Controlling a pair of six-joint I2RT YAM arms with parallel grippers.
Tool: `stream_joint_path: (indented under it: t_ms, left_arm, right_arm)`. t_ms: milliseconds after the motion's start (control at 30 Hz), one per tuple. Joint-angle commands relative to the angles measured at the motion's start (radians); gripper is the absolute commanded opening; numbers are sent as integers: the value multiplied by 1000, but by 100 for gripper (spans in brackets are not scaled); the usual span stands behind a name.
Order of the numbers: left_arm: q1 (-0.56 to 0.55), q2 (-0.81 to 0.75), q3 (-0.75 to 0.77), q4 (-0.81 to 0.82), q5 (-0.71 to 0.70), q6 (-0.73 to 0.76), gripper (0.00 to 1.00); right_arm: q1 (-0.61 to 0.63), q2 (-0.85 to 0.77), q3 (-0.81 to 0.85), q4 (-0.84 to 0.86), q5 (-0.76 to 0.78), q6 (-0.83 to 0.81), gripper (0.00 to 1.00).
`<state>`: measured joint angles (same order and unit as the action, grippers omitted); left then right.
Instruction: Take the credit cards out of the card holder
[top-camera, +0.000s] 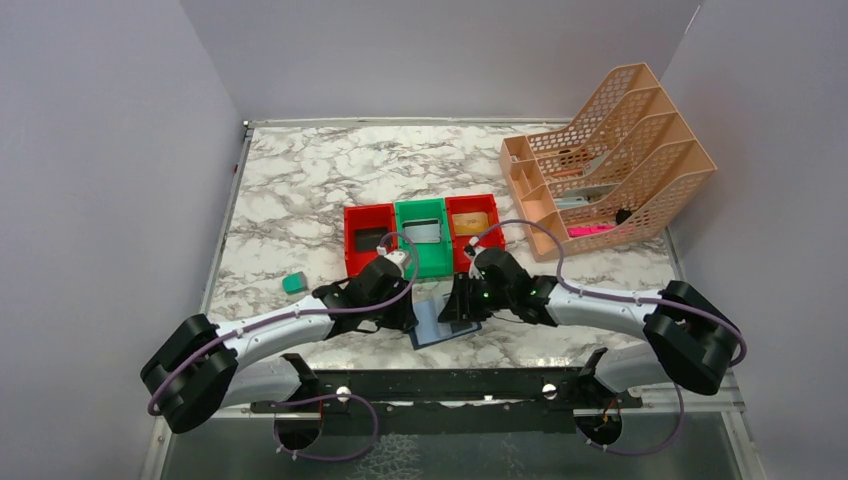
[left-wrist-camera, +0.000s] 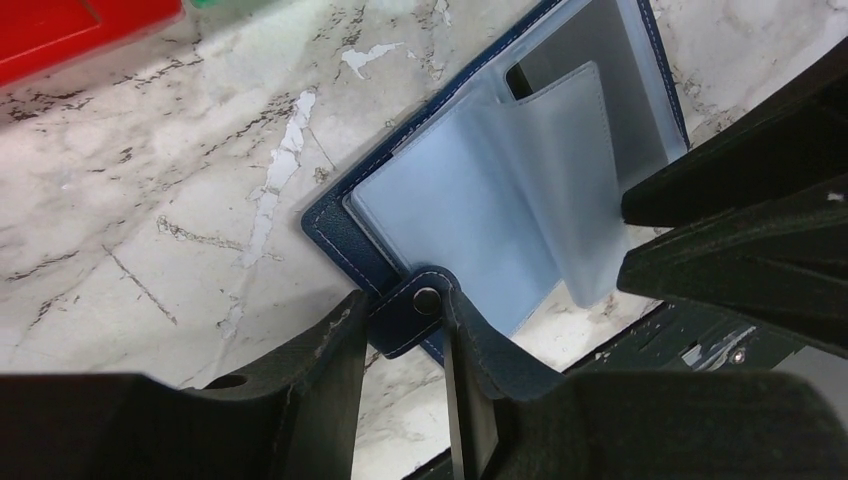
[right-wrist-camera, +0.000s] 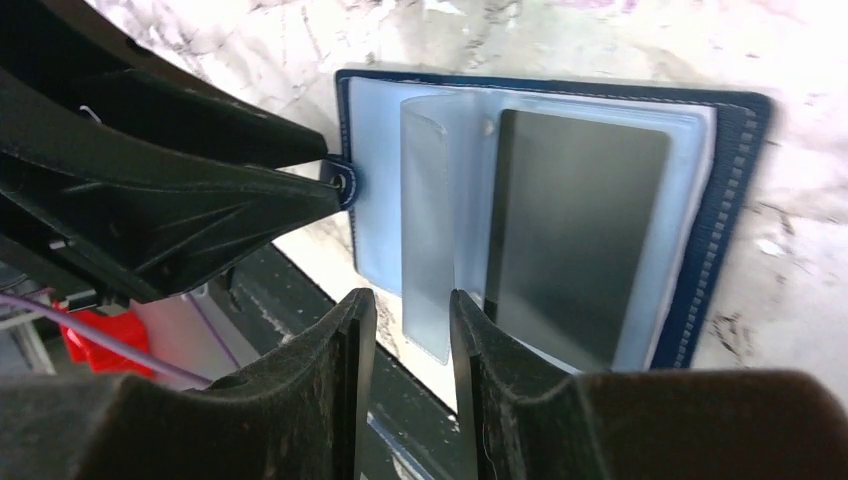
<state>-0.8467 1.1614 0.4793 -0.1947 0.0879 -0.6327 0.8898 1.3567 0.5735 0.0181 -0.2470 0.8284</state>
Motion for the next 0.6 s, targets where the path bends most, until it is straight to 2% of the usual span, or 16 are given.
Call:
stream_joint_path:
  t_ms: [0, 233, 567]
  left_arm:
    - [-6, -45, -17, 12, -32, -12, 36]
    - [-6, -107, -29, -11, -55, -19, 34]
    - [-6, -168, -61, -46, -77, -39, 33]
  right_arm:
    - [1, 50, 47, 86, -126, -36, 38]
    - [1, 170, 87, 164, -268, -50, 39]
    - [1, 259, 108, 179, -315, -51, 46]
